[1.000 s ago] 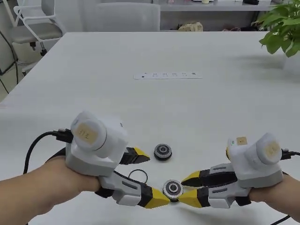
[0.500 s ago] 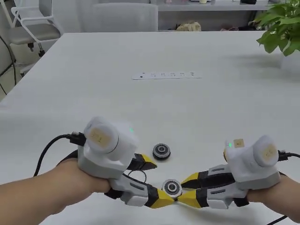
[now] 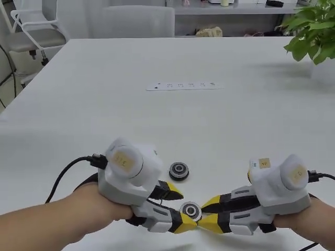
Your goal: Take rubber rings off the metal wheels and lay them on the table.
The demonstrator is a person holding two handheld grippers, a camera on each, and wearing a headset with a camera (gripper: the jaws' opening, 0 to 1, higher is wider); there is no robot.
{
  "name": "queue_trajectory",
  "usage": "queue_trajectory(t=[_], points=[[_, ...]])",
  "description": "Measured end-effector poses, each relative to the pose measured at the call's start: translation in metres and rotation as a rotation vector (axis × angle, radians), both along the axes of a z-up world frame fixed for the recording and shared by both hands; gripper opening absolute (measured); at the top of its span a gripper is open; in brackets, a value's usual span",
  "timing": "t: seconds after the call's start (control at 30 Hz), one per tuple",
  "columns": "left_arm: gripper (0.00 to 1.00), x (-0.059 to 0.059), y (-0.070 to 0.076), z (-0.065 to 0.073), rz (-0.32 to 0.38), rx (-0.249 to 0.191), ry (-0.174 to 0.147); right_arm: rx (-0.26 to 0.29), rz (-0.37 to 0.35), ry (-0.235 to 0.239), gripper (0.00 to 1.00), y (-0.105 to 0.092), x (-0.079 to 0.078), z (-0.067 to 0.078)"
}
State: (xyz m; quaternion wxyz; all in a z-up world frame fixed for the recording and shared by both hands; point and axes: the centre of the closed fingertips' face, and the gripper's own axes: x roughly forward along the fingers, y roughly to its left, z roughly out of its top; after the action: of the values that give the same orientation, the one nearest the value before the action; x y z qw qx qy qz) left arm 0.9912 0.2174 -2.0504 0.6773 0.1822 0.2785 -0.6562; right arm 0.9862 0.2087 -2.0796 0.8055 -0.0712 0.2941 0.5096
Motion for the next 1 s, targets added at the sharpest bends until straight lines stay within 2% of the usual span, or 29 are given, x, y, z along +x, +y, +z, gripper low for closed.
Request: queue_trajectory(t=[0.33, 0.53, 0.7, 0.83, 1.0], points=[[0.18, -0.001, -0.004, -0.008, -0.016, 0.016, -0.015, -0.006, 0.0, -0.009, 0.13, 0.0, 0.0, 0.0], [0.14, 0.0, -0.005, -0.01, -0.02, 0.017, -0.04, -0.005, -0.003, -0.011, 0.13, 0.001, 0.0, 0.0], [0.08, 0.005, -0.005, -0.012, -0.008, 0.019, -0.093, -0.008, -0.004, -0.015, 0.12, 0.0, 0.0, 0.0], [0.08, 0.003, -0.005, -0.012, -0.038, 0.027, -0.152, -0.008, -0.004, -0.016, 0.11, 0.0, 0.0, -0.001], [0.07, 0.004, -0.005, -0.012, -0.029, 0.018, -0.146, -0.01, -0.007, -0.019, 0.11, 0.001, -0.001, 0.0]])
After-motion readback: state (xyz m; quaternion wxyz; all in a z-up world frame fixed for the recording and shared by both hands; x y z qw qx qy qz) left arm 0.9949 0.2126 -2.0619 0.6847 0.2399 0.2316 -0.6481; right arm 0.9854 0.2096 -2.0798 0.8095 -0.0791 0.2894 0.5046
